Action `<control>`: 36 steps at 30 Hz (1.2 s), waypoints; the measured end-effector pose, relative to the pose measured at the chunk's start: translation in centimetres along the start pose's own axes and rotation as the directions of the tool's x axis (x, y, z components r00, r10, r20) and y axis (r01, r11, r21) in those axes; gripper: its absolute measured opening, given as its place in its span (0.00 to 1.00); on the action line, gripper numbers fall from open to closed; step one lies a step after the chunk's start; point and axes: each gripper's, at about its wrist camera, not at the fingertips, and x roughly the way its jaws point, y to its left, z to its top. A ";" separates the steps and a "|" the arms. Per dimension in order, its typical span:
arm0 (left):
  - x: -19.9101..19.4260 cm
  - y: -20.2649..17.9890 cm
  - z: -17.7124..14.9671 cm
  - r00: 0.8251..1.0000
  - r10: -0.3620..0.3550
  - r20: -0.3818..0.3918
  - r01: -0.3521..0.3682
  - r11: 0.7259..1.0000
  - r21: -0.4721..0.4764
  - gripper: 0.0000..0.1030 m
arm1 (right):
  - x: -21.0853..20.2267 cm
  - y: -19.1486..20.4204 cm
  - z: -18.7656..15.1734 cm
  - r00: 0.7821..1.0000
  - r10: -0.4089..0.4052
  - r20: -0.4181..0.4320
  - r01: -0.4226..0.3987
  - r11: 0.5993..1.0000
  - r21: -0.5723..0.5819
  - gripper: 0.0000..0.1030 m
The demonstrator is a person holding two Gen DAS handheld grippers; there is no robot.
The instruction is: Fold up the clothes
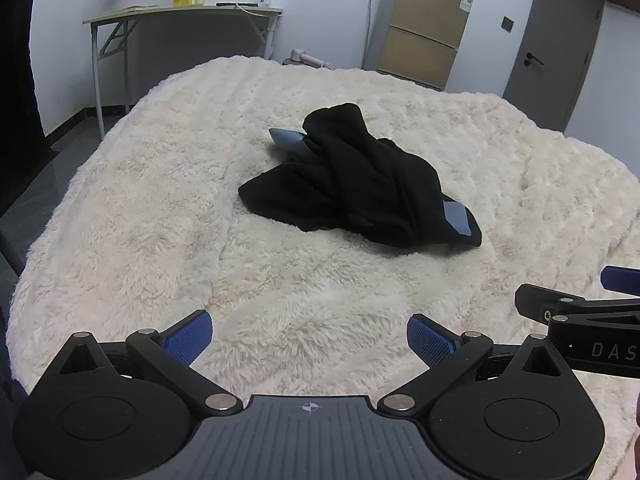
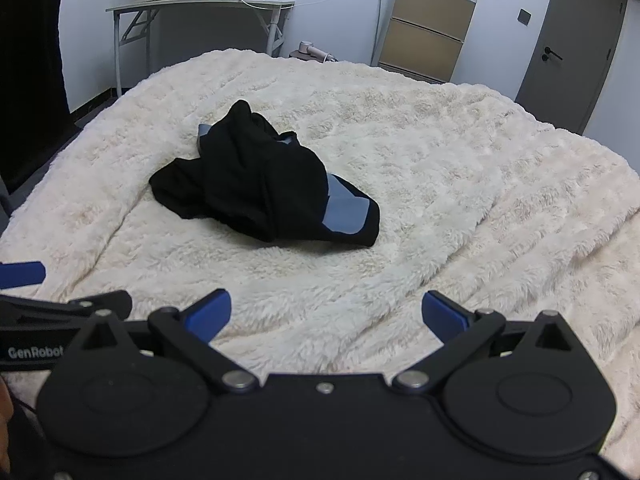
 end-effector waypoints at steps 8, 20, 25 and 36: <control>0.1 0.0 0.0 1.000 0.013 -0.009 -0.013 1.000 0.020 1.00 | 0.3 0.3 -0.1 1.000 -0.002 -0.010 0.002 1.000 0.009 1.00; 0.8 0.7 0.0 0.999 0.012 -0.036 -0.012 1.000 -0.003 1.00 | -0.3 2.2 -1.1 0.999 0.042 -0.029 -0.041 0.998 0.054 1.00; 1.0 0.5 -0.1 0.999 0.042 -0.034 -0.041 0.999 0.003 1.00 | 0.4 2.8 -1.1 0.998 0.058 -0.040 -0.055 0.996 0.075 1.00; 1.5 0.5 0.2 0.998 0.055 -0.036 -0.055 0.998 -0.002 1.00 | 0.4 3.5 -1.3 0.998 0.055 -0.033 -0.053 0.996 0.065 1.00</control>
